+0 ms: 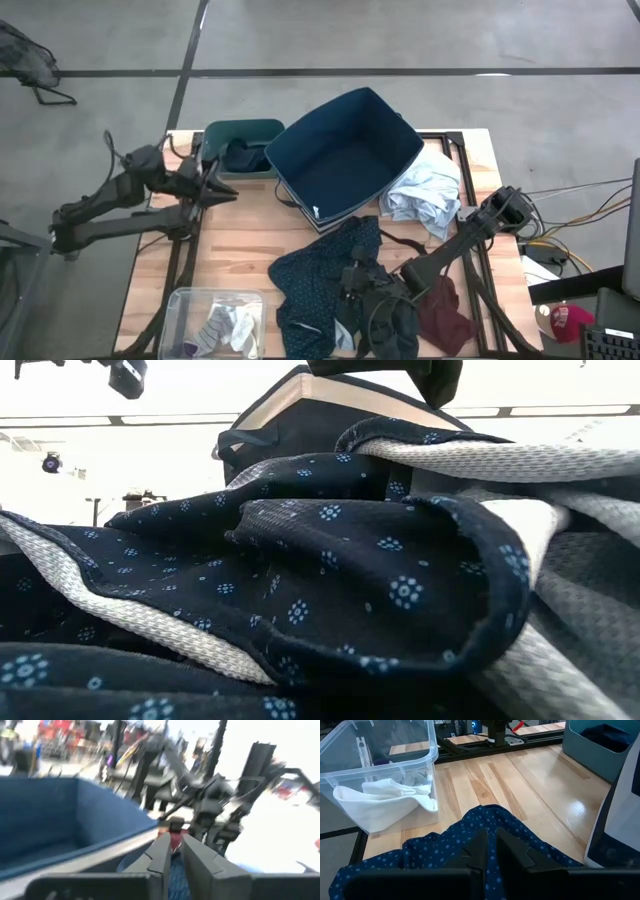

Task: Pick & Place Cloths
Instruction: Put the gray underwear into the green bin

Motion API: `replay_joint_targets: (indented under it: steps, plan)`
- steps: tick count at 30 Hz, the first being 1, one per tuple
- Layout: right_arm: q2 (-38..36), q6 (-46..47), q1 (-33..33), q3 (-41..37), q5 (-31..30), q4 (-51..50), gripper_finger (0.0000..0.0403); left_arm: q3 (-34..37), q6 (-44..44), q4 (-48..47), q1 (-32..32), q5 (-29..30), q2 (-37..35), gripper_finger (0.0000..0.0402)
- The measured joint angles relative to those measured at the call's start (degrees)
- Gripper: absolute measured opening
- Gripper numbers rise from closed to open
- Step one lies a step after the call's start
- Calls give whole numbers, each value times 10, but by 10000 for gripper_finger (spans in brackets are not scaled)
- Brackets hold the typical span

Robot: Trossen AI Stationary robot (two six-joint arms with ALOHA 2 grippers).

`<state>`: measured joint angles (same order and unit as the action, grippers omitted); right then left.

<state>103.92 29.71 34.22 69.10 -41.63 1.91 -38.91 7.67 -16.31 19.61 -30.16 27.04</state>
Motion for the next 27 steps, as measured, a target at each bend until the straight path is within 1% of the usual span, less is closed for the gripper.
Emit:
replay_joint_targets:
  steps: [3,7,9,13,16,22,25,27]
  plan:
    - [-4,-1,0,6,10,0,32,37,19,61,-25,-2,-9,32]
    - [-10,-2,0,10,43,-3,27,60,8,76,-72,-1,-14,8]
    - [-11,-3,3,10,47,-3,25,72,3,76,-101,25,-15,5]
    - [-11,-3,5,10,46,-3,16,99,0,78,-178,125,-14,5]
    - [-11,-3,7,10,46,-3,10,116,-2,88,-251,219,-14,4]
    - [-12,-3,8,10,43,0,8,130,-17,97,-425,384,-13,3]
    - [-14,-3,11,10,44,-2,8,143,-32,125,-493,447,-9,8]
    - [-23,2,12,10,50,-10,8,153,-46,161,-522,459,-3,11]
